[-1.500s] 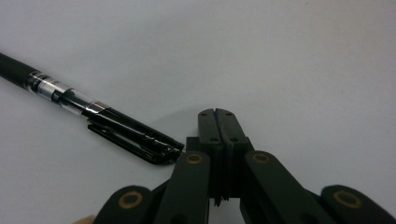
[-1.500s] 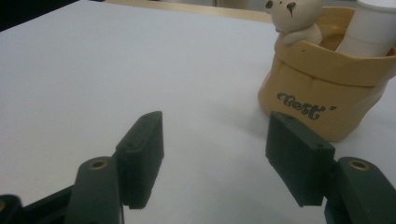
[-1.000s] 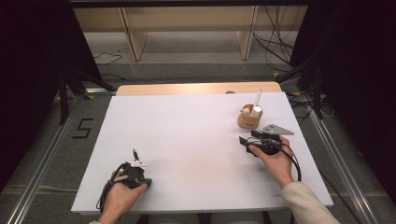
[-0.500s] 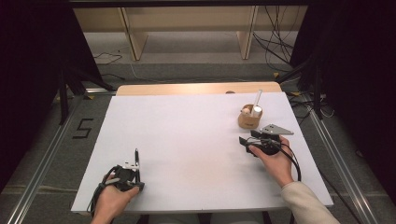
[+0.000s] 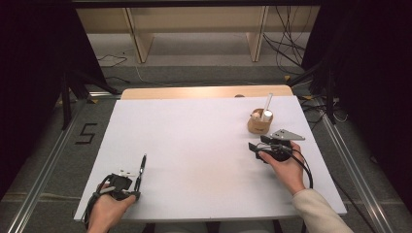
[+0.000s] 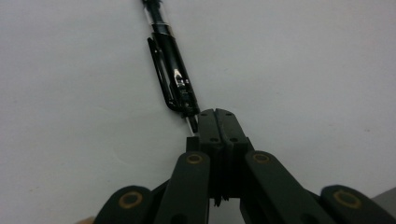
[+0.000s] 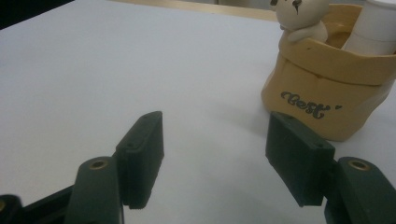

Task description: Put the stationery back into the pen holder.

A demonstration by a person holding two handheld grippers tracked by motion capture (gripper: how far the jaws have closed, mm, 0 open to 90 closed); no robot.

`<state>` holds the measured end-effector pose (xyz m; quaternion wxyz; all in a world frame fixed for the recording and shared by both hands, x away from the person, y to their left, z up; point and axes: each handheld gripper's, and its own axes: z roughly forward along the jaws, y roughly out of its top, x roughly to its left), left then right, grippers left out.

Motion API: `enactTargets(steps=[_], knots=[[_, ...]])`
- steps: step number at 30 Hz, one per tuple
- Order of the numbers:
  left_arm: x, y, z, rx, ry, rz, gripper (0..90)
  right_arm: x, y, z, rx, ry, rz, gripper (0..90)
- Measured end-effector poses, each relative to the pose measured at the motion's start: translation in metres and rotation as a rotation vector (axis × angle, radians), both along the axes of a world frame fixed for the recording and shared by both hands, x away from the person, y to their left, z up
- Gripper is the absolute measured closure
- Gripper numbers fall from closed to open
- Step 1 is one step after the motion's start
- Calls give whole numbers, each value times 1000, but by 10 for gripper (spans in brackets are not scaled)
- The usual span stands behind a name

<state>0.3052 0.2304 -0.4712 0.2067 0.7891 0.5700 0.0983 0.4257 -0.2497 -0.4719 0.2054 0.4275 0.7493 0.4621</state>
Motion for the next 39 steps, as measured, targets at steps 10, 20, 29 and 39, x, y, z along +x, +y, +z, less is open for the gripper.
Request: enactTargets(steps=[10, 20, 29, 39], knots=[[2, 10, 1, 75, -9, 34, 898, 0, 0, 0, 1, -1, -2, 375], [4, 19, 1, 117, -22, 69, 898, 0, 0, 0, 0, 1, 0, 375], [6, 23, 1, 137, -29, 77, 898, 0, 0, 0, -2, 0, -1, 374], [6, 23, 1, 125, -32, 45, 888, 0, 0, 1, 0, 0, -1, 374]])
